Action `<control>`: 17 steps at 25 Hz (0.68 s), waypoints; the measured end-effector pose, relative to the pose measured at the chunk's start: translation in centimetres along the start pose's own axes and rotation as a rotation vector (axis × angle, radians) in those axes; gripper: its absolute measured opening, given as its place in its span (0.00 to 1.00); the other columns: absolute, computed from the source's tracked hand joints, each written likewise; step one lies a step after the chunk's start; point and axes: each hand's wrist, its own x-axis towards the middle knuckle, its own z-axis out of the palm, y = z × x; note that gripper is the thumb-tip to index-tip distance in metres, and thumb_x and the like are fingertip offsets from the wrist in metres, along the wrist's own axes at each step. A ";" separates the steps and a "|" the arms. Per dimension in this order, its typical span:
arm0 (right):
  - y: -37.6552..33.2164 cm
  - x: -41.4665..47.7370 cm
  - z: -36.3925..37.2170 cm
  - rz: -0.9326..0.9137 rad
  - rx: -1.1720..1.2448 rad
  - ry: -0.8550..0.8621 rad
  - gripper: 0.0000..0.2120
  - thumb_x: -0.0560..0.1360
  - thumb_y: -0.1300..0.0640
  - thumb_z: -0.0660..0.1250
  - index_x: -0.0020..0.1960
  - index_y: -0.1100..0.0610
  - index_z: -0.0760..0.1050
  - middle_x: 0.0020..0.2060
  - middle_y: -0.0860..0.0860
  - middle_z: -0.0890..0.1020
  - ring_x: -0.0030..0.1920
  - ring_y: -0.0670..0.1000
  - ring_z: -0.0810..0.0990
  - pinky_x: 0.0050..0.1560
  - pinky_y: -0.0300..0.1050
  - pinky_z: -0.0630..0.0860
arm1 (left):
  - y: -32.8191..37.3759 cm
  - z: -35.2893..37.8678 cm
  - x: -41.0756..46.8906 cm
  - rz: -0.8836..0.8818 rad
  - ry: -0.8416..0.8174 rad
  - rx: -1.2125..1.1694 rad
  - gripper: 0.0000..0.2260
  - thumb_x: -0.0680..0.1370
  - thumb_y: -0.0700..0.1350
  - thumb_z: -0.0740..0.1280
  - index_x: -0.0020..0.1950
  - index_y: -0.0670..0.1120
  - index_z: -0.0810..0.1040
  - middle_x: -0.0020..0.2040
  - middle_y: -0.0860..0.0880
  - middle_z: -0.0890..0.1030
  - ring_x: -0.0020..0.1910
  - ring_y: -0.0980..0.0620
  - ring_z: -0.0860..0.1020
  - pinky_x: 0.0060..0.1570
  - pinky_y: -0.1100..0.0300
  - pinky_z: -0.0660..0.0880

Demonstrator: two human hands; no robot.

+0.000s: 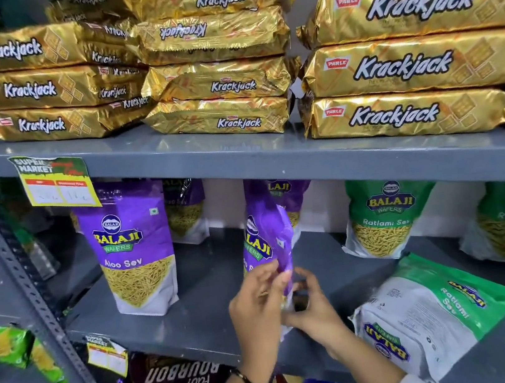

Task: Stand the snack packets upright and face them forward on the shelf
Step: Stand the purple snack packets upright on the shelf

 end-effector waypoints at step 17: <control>-0.5 4.8 -1.4 0.114 -0.056 0.254 0.13 0.75 0.69 0.58 0.41 0.54 0.75 0.38 0.52 0.81 0.38 0.48 0.78 0.36 0.40 0.74 | 0.0 -4.0 13.2 -0.234 0.015 -0.082 0.05 0.72 0.42 0.69 0.46 0.45 0.76 0.46 0.44 0.81 0.43 0.51 0.79 0.45 0.60 0.79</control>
